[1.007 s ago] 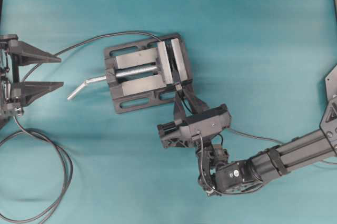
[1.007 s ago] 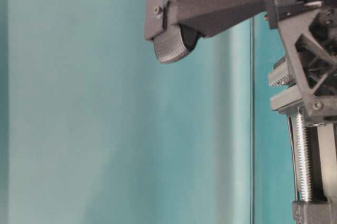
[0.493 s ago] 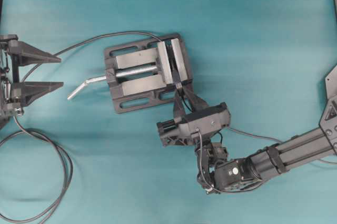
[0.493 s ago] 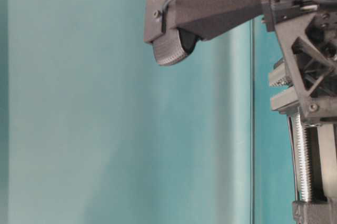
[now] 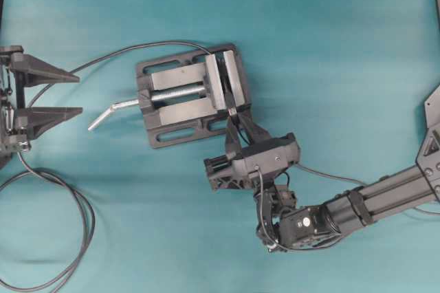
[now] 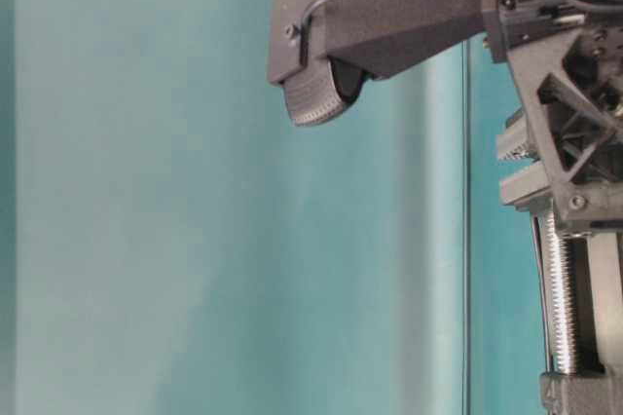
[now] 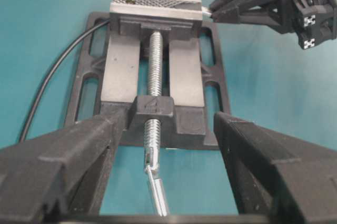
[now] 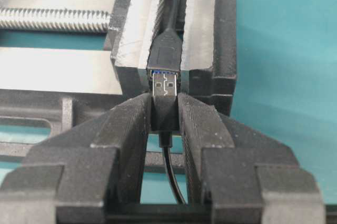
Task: Insert the USB cable into the fixed female connector.
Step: 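Push the plug forward into the blue port with the right gripper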
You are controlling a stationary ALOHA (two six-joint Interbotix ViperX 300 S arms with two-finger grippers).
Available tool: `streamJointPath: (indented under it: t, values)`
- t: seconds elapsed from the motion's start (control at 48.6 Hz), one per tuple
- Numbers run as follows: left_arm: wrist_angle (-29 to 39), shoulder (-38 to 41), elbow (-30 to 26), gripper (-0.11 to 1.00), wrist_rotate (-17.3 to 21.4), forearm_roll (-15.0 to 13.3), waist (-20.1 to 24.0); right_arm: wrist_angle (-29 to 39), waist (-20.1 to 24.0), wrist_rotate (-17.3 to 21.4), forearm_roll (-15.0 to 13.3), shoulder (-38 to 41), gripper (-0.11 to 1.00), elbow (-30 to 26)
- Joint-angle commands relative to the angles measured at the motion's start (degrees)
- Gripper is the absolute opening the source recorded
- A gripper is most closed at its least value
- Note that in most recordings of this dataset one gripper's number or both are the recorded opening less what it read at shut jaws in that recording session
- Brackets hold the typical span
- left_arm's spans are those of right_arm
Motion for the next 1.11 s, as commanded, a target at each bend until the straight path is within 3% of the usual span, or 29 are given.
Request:
streamJointPath:
  t: [0.0, 0.637, 1.089]
  values:
    - [-0.53, 0.26, -0.53, 0.84, 0.7, 0.18, 0.0, -0.18, -0.88, -0.09, -0.35, -2.72, 0.21, -0.97]
    - [-0.53, 0.26, -0.62, 0.84, 0.62, 0.18, 0.0, -0.26, -3.52, 0.0, -0.35, -1.32, 0.21, -3.78]
    - [-0.53, 0.26, -0.44, 0.84, 0.7, 0.26, 0.0, -0.26, -5.1, -0.09, -0.35, -1.32, 0.21, -2.2]
